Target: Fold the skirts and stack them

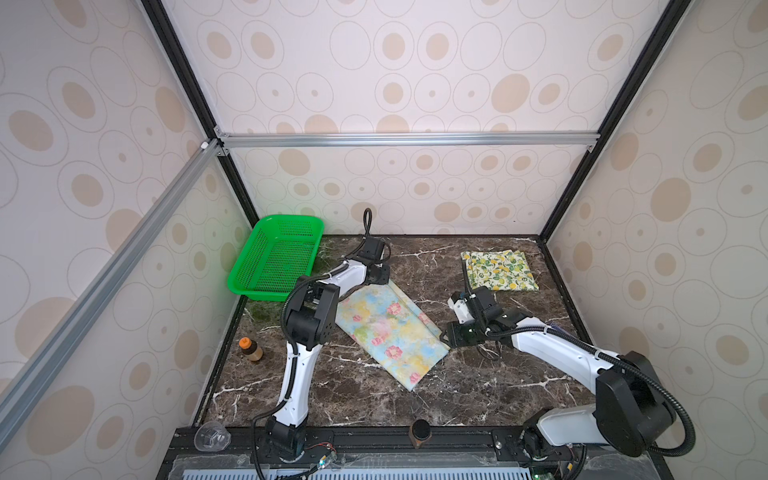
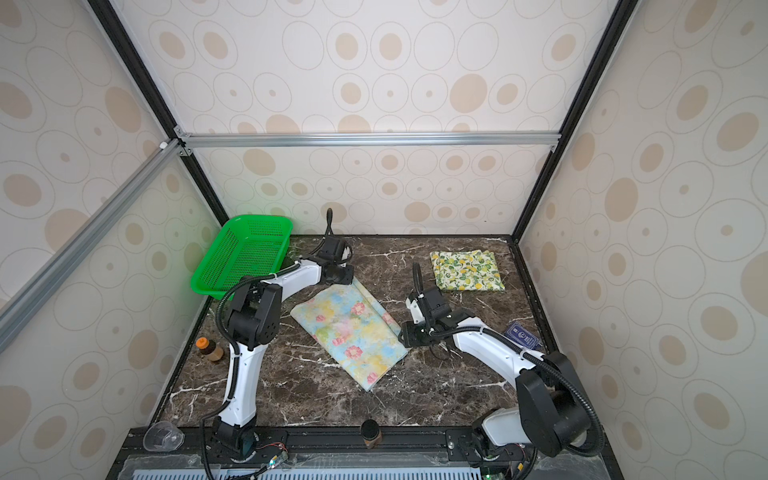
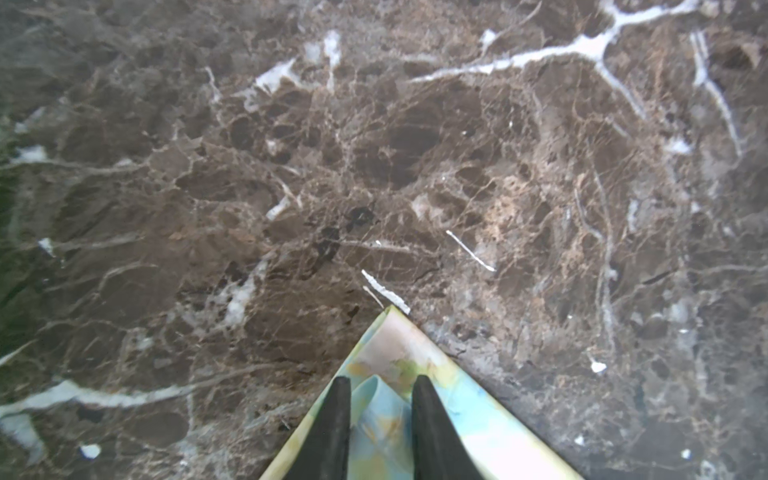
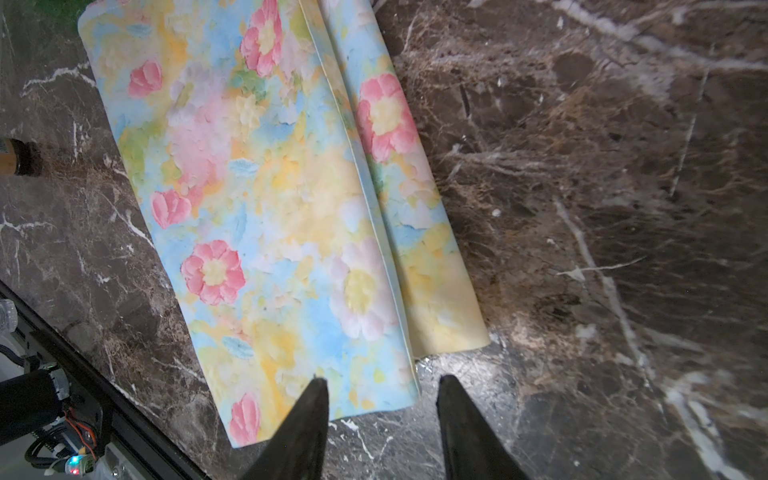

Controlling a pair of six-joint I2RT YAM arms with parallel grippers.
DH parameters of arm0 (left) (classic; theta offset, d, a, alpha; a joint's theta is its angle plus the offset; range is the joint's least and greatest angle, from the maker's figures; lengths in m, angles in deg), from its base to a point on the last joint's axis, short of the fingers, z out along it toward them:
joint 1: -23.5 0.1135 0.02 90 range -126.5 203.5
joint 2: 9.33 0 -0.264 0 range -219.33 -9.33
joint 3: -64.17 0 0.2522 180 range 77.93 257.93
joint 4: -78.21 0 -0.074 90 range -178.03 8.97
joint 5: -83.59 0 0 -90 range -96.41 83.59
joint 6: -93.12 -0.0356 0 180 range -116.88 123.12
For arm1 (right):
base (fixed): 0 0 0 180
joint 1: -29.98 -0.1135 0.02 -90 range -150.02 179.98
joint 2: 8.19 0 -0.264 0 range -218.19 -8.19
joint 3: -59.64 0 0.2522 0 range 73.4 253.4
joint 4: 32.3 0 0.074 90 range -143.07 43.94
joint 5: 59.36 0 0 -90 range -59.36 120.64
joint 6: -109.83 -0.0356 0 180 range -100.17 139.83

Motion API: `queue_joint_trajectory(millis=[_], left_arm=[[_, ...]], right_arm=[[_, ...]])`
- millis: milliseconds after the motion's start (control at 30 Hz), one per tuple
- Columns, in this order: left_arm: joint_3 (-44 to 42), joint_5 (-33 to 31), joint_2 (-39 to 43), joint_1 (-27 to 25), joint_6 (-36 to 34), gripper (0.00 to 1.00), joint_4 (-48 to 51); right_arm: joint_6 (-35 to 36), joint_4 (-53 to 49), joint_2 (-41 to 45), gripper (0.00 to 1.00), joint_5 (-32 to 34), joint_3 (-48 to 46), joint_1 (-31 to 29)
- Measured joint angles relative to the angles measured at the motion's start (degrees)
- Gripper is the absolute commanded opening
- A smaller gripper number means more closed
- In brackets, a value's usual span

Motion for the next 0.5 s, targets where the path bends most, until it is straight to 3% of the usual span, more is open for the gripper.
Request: queue_joint_trajectory(millis=[133, 267, 500], left_arm=[[-0.2, 0.0, 0.0, 0.0, -0.2, 0.16, 0.0], [-0.3, 0.0, 0.0, 0.0, -0.3, 0.03, 0.0], [-0.3, 0.4, 0.0, 0.0, -0.4, 0.0, 0.0]], right_arm=[[0.0, 0.0, 0.0, 0.46, 0.0, -0.1, 0.0], [-0.1, -0.2, 0.0, 0.46, 0.4, -0.2, 0.0], [-0.9, -0.2, 1.9, 0.47, 0.1, -2.7, -0.1]])
